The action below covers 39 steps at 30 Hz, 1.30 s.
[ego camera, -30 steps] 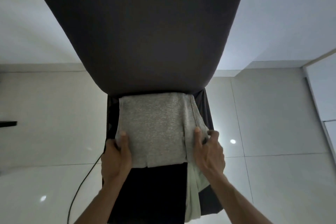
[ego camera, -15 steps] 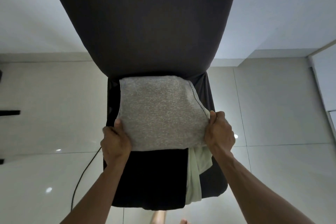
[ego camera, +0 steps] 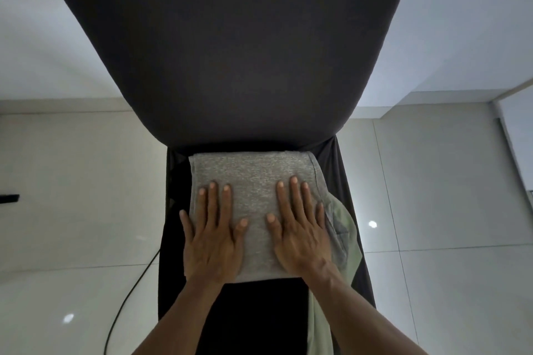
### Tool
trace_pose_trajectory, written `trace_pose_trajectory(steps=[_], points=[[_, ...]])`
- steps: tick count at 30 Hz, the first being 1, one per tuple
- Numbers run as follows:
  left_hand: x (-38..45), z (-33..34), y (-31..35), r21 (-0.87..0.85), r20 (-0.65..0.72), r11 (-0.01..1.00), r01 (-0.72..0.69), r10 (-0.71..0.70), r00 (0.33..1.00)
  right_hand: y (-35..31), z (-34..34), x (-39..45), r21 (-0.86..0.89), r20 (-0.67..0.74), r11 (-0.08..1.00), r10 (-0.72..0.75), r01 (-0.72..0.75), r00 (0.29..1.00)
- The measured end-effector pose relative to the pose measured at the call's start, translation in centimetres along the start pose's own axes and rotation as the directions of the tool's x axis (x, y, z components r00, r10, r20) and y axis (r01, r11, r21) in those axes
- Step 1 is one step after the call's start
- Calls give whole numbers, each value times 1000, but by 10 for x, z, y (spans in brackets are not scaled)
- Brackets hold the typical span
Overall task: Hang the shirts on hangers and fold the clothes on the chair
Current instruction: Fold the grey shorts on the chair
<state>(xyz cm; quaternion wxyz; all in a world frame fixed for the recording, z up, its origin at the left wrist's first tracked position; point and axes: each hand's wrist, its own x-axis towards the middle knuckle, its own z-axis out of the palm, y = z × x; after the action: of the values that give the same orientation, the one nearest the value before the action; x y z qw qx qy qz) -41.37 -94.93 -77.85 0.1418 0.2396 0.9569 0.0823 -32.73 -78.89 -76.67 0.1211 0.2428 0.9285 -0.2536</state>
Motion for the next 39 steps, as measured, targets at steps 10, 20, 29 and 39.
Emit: trace_pose_trajectory(steps=[10,20,29,39], points=[[-18,-11,-4,-182,-23,898,402,-412,911,0,-5,-14,55,-139,975,219,-214,966],[-46,-59,6,-614,443,229,756,-692,570,-23,-31,-69,804,363,-94,860,-587,359],[-26,-104,-25,-659,700,-33,751,-393,597,-19,-84,-78,791,584,-501,444,-352,680],[38,-115,-25,-599,783,76,797,-155,603,42,-112,-9,709,700,-273,160,-651,696]])
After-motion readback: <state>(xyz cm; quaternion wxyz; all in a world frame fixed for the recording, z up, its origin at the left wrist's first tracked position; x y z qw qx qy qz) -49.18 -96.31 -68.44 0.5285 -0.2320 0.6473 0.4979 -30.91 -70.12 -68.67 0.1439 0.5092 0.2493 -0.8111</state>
